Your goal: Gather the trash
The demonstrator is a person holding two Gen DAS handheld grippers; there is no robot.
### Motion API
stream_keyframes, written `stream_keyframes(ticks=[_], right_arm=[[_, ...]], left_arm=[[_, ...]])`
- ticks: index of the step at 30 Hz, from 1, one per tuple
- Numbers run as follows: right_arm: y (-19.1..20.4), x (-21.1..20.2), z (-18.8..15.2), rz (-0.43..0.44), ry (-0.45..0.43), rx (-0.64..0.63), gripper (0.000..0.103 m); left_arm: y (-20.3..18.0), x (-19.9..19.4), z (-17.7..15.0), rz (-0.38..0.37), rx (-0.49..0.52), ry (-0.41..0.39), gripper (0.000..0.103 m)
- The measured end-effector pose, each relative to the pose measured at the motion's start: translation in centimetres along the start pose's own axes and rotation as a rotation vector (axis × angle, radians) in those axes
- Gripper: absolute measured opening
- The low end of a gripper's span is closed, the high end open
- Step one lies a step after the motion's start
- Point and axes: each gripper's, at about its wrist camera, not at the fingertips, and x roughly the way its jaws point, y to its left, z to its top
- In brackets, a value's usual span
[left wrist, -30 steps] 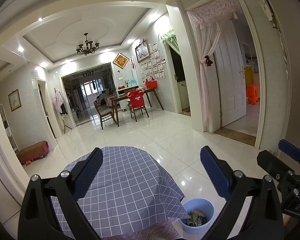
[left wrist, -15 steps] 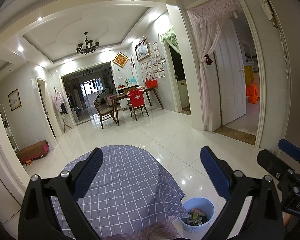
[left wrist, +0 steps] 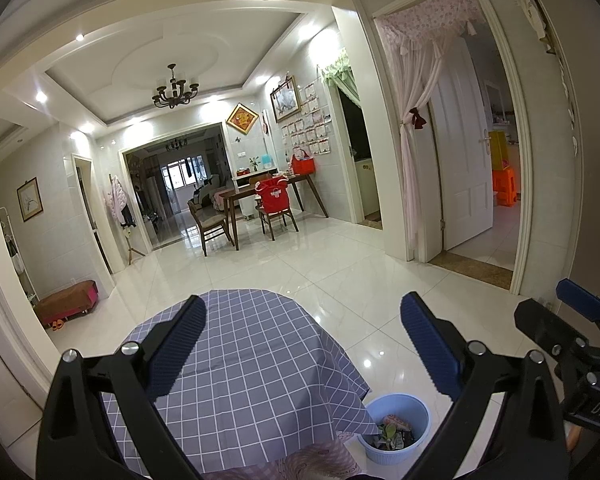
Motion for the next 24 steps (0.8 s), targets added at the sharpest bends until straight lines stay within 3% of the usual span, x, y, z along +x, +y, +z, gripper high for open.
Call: stream_keyframes(ticks=[24], right_arm=[[0.84, 0.05, -0.41, 0.005, 0.003, 0.005, 0.095]], left_arm=[[0.18, 0.05, -0.22, -0.001, 0.003, 0.001, 0.096]])
